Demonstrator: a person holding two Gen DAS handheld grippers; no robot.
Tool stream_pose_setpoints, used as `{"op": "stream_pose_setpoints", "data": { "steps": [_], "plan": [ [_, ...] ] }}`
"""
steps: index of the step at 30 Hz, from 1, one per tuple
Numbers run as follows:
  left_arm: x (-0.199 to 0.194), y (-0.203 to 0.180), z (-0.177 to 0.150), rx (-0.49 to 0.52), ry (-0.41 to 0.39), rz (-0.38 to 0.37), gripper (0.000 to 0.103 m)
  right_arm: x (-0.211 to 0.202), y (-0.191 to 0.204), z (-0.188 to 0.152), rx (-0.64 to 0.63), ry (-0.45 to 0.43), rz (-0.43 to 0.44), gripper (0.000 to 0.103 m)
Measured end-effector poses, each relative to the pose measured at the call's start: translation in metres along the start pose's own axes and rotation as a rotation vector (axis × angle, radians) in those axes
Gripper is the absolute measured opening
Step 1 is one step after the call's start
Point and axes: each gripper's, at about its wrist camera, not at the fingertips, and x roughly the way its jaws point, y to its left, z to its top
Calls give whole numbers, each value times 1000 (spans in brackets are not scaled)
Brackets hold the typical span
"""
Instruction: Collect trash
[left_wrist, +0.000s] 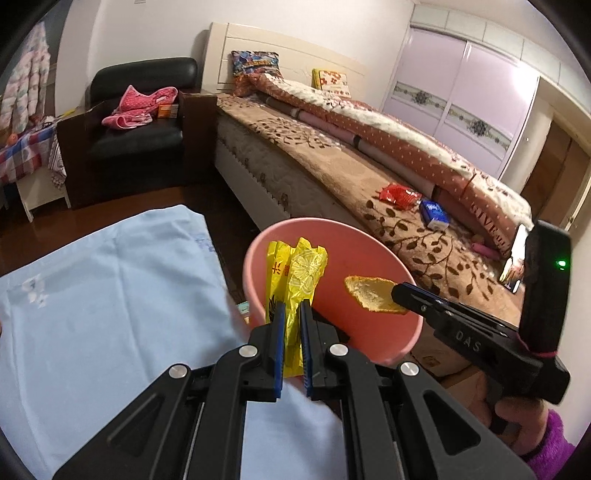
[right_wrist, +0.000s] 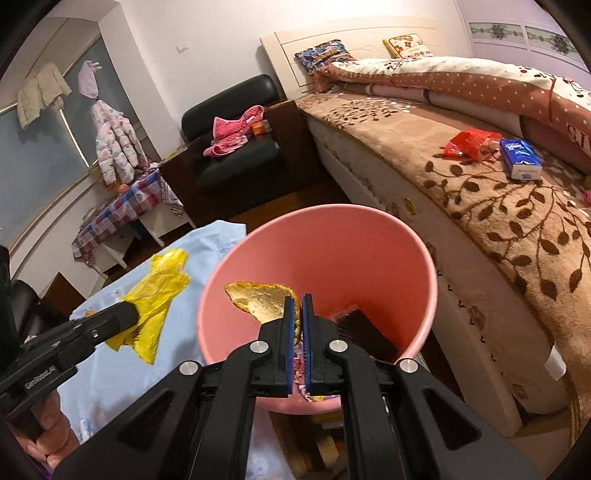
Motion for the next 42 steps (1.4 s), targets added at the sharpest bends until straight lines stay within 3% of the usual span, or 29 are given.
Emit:
{"op": "stream_pose_setpoints", "data": {
  "steps": [13, 14, 16, 18, 22, 42],
  "plan": [
    [49, -8, -4, -7, 76, -2, 9, 17, -5, -4, -10, 30, -28, 4],
    [49, -8, -4, -9, 73, -6, 11, 18, -6, -3, -7, 32, -26, 5],
    [50, -8, -3, -9, 70, -6, 24, 19, -7, -3, -2, 36, -29, 5],
    [48, -8, -2, -8, 61, -1, 32, 21, -7, -3, 5, 41, -28, 10],
    [43, -5, -1, -24, 50, -3, 35, 22, -8, -3, 14, 43, -25, 21],
    [-15, 8, -17, -59, -47, 91, 35, -18, 39, -16, -78, -8, 31, 22]
  ]
}}
